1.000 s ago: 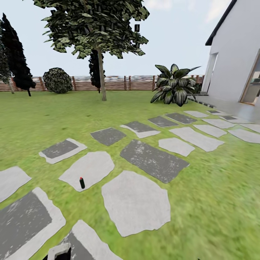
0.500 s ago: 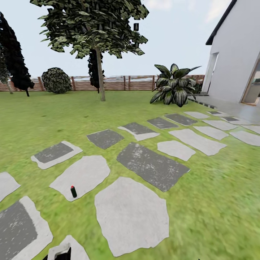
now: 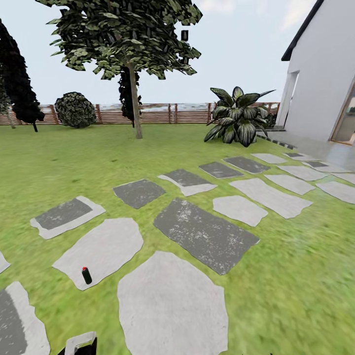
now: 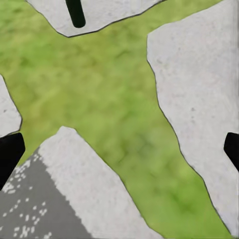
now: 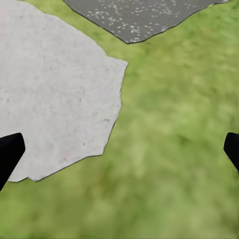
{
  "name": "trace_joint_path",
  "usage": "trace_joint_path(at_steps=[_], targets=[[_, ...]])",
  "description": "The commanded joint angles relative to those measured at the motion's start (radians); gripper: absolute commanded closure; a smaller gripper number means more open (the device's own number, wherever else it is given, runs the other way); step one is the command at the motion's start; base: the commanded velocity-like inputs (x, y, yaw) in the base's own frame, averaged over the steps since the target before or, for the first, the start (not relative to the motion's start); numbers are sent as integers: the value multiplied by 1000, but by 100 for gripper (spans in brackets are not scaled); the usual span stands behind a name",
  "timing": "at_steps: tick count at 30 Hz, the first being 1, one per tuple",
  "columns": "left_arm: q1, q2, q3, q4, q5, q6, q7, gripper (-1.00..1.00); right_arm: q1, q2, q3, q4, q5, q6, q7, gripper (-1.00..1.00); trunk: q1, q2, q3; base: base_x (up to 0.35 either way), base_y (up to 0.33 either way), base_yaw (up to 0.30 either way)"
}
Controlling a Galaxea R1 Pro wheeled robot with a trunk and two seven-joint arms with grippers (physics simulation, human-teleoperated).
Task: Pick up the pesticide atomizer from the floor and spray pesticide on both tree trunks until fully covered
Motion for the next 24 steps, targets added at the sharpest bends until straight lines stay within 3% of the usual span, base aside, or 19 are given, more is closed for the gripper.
trace_joint_path(at_steps=[1, 24], targets=[[0, 0, 0, 0, 0, 0, 0, -100, 0, 0, 0, 0, 0, 0, 1, -100, 0, 0, 0, 295, -140, 0], [0, -1, 0, 0, 0, 0, 0, -100, 0, 0, -2, 2, 2, 2, 2, -100, 0, 0, 0, 295, -141, 0]])
